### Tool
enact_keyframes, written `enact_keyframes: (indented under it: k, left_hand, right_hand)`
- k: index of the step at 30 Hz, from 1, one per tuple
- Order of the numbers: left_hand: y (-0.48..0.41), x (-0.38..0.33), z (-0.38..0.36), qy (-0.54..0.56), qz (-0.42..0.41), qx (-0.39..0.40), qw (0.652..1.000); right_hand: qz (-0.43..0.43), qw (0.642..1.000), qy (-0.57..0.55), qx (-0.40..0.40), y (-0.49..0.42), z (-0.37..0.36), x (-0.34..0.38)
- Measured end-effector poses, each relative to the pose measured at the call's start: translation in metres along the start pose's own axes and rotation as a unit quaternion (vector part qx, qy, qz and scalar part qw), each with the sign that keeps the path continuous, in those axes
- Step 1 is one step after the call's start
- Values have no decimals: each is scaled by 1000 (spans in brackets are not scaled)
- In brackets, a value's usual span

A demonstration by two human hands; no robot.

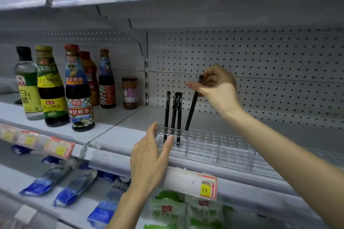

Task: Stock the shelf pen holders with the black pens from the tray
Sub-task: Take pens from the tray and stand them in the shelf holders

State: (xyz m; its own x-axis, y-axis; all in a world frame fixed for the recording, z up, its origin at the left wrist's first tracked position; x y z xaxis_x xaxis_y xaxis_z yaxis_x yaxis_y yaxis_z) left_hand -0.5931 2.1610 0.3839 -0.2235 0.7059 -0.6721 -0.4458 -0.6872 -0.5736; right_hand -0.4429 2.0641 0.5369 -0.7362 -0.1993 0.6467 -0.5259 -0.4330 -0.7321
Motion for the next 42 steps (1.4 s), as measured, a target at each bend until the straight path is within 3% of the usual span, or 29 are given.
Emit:
enact_keyframes:
  k: [9, 23, 27, 32, 34, 37, 42]
  left_hand:
    - [-1, 4, -1, 26, 21, 7, 999]
    - [-2, -10, 8, 86, 42, 25, 995]
    - [9, -17, 22, 154, 16, -44, 987]
    - [60, -39, 27, 167, -49, -86, 981]
    - [93, -40, 18, 200, -39, -71, 976]
    - [154, -28, -3, 233, 9, -29, 972]
    - [233, -5, -53, 183, 108, 110, 971]
  right_hand:
    - [-12, 991, 78, 112, 8, -26, -24]
    - [-24, 970, 155, 187, 26, -29, -40]
    - [-22, 947, 222, 230, 41, -14, -31]
    - [8, 958, 208, 195, 86, 26, -2]
    - [27, 963, 180, 201, 121, 42, 8]
    - [9, 953, 134, 271, 192, 58, -2]
    - [-51, 886, 198, 416, 316, 65, -70]
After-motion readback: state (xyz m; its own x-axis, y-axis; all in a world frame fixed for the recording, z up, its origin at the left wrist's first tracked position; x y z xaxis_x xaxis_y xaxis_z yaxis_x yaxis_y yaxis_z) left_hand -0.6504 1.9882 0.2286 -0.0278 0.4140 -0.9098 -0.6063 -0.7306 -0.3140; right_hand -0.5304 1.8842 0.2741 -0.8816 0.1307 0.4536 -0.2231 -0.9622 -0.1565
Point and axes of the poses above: each hand's wrist, its own y-axis away from the middle knuckle, its own z-axis out of the back of the hand, x = y × z, the point moved 6 cm from there along -y, towards the middle knuckle, and after that the axes turned 7 degrees about y, right-handed, at the moved point
